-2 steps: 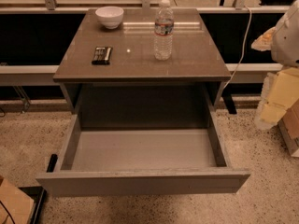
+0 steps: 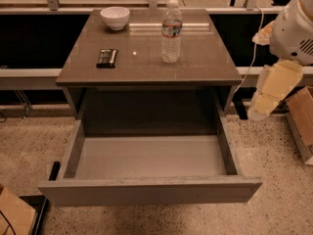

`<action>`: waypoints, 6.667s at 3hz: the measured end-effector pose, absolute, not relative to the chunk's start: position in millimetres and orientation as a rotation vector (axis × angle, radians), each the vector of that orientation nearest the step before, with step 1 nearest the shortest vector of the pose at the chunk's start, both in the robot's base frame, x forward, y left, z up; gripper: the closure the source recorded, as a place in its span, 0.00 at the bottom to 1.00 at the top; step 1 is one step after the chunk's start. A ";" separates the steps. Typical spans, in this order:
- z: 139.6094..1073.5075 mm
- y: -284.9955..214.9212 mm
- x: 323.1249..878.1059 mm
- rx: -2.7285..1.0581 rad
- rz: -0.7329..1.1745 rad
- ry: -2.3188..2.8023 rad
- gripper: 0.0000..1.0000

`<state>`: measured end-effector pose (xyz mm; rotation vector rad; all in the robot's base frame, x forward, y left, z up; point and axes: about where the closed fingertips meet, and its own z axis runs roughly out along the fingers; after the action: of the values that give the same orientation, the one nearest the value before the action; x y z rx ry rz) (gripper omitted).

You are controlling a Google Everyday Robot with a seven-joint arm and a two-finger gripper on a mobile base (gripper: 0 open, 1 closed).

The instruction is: Place water bottle into top drawer

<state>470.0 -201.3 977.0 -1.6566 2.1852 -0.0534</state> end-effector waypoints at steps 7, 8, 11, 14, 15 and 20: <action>965.1 -165.1 667.1 -1.022 0.157 2.065 0.00; 955.1 -164.0 666.9 -0.960 0.204 2.090 0.00; 921.5 -56.1 758.2 -0.873 0.471 1.889 0.00; 882.4 -54.0 838.7 -0.761 0.475 1.908 0.40; 871.0 -54.8 845.2 -0.726 0.490 1.919 0.63; 903.9 -52.4 843.9 -0.706 0.504 1.810 0.00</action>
Offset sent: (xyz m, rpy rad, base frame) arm 0.0342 0.0118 0.0002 0.0468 -0.0216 0.0060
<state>843.9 -52.4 903.9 -0.7061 1.8099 0.5042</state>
